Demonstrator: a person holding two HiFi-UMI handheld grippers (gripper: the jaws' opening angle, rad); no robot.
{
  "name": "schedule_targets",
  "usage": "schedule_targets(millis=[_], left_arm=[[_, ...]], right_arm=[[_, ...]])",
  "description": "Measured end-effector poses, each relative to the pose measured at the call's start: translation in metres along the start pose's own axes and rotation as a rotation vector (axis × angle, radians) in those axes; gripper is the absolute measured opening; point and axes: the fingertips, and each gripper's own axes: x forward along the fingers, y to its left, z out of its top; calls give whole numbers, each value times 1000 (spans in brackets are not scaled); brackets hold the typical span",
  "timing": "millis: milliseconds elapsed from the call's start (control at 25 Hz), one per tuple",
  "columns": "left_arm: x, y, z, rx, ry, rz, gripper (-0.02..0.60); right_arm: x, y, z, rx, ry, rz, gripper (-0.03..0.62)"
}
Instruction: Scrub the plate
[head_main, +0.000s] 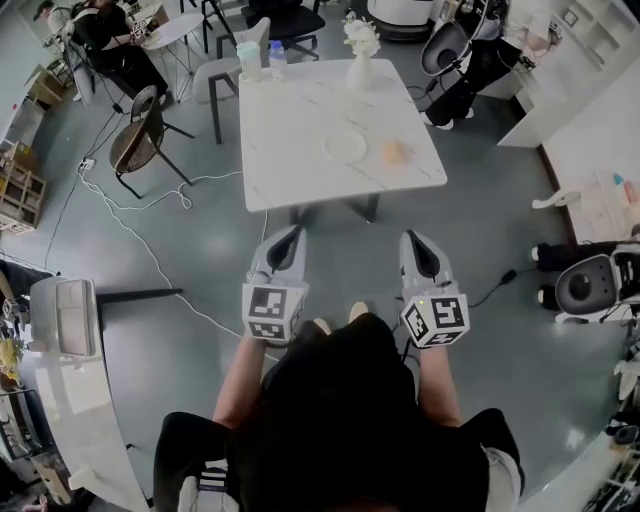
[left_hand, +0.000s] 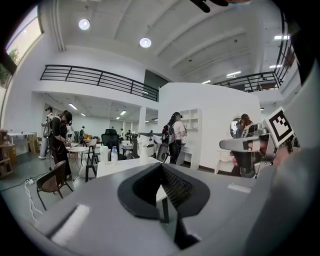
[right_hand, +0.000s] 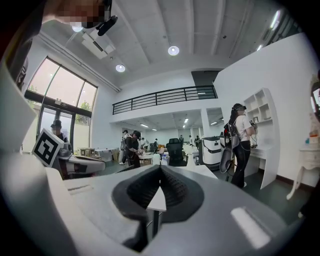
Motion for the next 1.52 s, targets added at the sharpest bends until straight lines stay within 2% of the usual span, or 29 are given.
schedule_targets(millis=[280, 520, 1240, 1520], left_arm=[[12, 3, 4, -2, -14, -1, 6], [44, 9, 4, -5, 3, 2, 6], [225, 49, 1, -39, 106, 12, 6], [286, 62, -9, -58, 161, 10, 6]], right_arm=[[14, -8, -8, 10, 63, -1, 3], [42, -32, -12, 8, 73, -19, 3], [210, -151, -24, 32, 140, -1, 3], [266, -189, -42, 50, 197, 2, 3]])
